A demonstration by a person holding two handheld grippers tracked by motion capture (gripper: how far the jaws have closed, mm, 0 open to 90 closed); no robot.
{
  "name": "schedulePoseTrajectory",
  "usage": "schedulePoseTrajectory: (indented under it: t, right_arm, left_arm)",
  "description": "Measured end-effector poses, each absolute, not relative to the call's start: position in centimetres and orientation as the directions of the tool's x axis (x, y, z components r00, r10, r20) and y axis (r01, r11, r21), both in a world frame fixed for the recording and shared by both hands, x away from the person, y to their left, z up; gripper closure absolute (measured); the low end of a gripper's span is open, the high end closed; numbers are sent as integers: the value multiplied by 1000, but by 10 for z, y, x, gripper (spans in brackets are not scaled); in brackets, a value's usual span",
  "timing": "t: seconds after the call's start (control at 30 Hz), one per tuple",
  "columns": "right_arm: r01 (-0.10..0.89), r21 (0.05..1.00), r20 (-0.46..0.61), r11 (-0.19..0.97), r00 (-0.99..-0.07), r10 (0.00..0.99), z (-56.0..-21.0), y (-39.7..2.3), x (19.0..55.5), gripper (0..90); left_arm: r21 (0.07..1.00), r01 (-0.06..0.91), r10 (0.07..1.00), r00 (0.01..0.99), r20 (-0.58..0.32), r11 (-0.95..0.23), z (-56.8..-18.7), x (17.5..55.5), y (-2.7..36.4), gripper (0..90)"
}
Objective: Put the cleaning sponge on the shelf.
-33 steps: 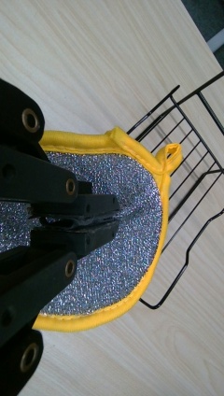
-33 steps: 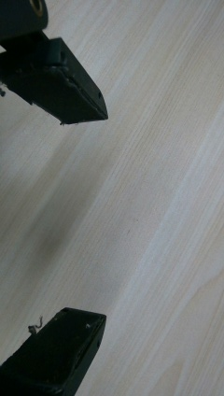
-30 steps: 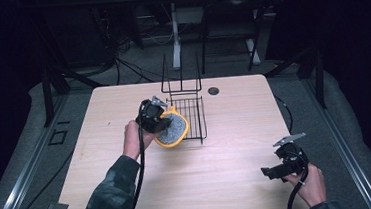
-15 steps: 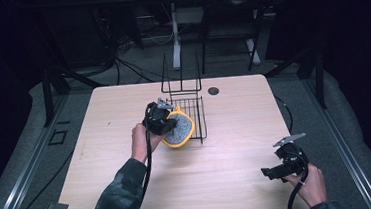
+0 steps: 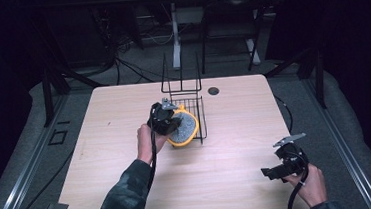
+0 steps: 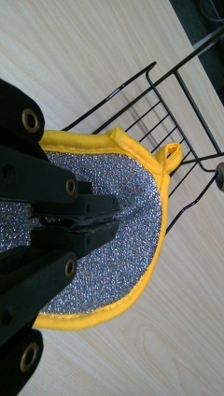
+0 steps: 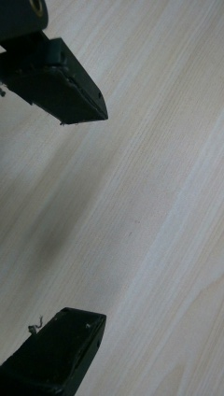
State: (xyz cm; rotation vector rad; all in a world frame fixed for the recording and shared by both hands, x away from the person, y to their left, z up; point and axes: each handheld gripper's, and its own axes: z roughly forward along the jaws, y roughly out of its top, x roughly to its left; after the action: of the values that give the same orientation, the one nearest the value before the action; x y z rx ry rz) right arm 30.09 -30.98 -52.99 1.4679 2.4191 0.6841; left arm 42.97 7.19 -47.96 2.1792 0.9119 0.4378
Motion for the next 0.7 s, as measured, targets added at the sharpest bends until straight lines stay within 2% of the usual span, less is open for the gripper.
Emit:
schedulePoseTrajectory:
  t: [0.7]
  right_arm:
    - [775,493,49,397,-480,876,-531,-309,302,32]
  left_arm:
    - [749,486,758,651,32,-450,-503,440,59,867]
